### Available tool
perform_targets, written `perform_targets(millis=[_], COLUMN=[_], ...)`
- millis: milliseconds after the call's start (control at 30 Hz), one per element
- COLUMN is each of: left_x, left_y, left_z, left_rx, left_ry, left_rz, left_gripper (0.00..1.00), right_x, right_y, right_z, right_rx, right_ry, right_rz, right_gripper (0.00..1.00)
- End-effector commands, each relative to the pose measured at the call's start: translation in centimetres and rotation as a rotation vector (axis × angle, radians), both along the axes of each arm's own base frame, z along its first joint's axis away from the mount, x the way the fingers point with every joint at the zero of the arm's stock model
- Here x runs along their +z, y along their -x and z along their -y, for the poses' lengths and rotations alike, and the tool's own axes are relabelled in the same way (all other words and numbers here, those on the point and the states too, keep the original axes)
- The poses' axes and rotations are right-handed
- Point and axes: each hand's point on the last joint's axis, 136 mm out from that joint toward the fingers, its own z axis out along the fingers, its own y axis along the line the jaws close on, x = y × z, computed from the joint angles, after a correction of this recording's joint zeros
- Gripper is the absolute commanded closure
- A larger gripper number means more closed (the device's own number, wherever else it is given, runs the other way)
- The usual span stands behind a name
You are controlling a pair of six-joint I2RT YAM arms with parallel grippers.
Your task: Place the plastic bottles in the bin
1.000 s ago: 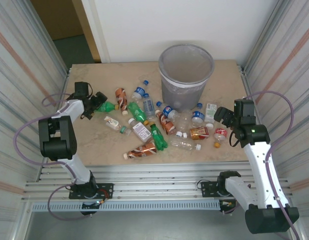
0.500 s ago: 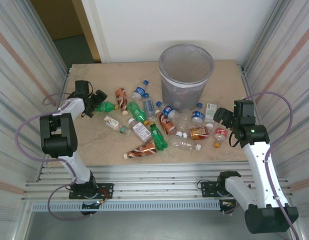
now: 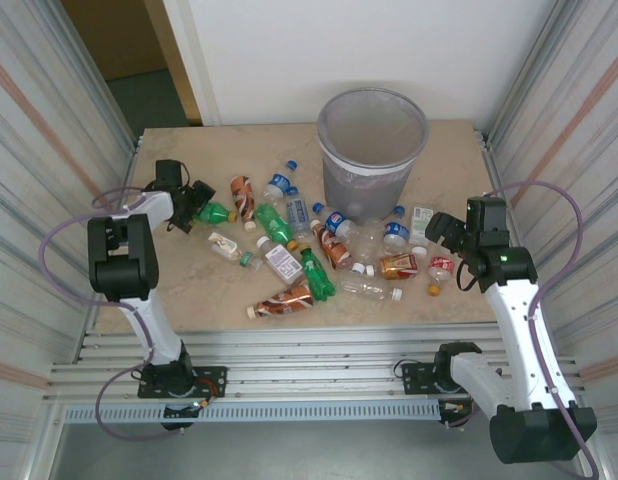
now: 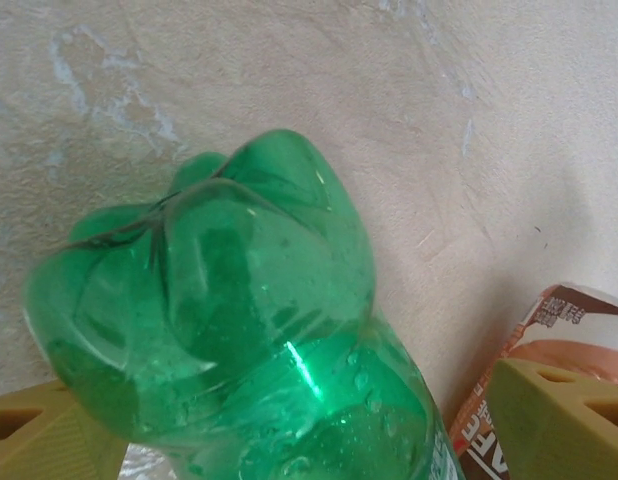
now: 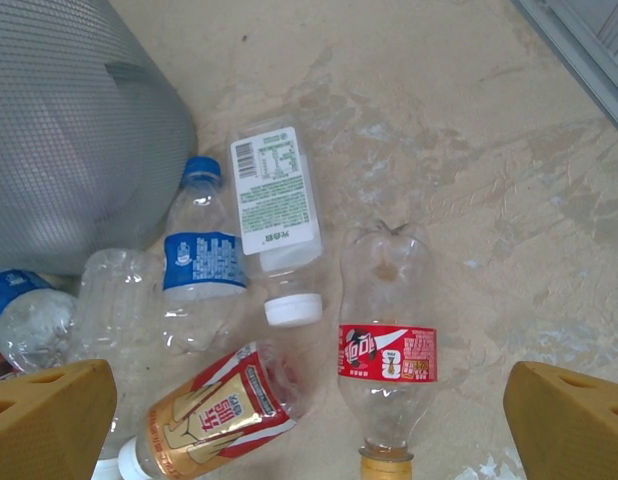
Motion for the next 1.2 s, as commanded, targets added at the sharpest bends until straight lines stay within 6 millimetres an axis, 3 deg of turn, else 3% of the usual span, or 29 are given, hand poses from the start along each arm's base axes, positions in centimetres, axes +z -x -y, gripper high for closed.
perform_targets(millis=[0, 300, 533, 733, 933, 1167], left_x=[0.2, -0.9, -1.1, 0.3, 4.5, 13.9], left_y=[-1.0, -1.9, -1.5, -2.0, -3.0, -3.4], left_z=[0.1, 0.6, 0.1, -0.3, -0.4, 0.8], left_rx=[0.017, -0.004, 0.000, 0.005, -0.021, -0.097], left_ry=[-0.011, -0.052, -0.103, -0.126, -0.153, -0.159], left_rz=[0.004, -0.040, -0.065, -0.030, 0.070, 0.289], left_gripper=[0.10, 0.15, 0.35, 0.50, 0.54, 0.54], right_x=[0.0, 0.1, 0.4, 0.4, 0.4, 0.1], right_y=[-0.7, -0.8, -0.8, -0.9, -0.6, -0.1], right_z=[-0.2, -0.2, 0.0, 0.0, 0.2, 1.0], right_rx=[-0.009, -0.008, -0.011, -0.009, -0.019, -0.075], right_ry=[-0.035, -0.033, -0.027, -0.022, -0.019, -0.021], right_rz=[0.011, 0.015, 0.029, 0.031, 0.030, 0.027], right_gripper=[0.02, 0.02, 0.02, 0.02, 0.02, 0.02])
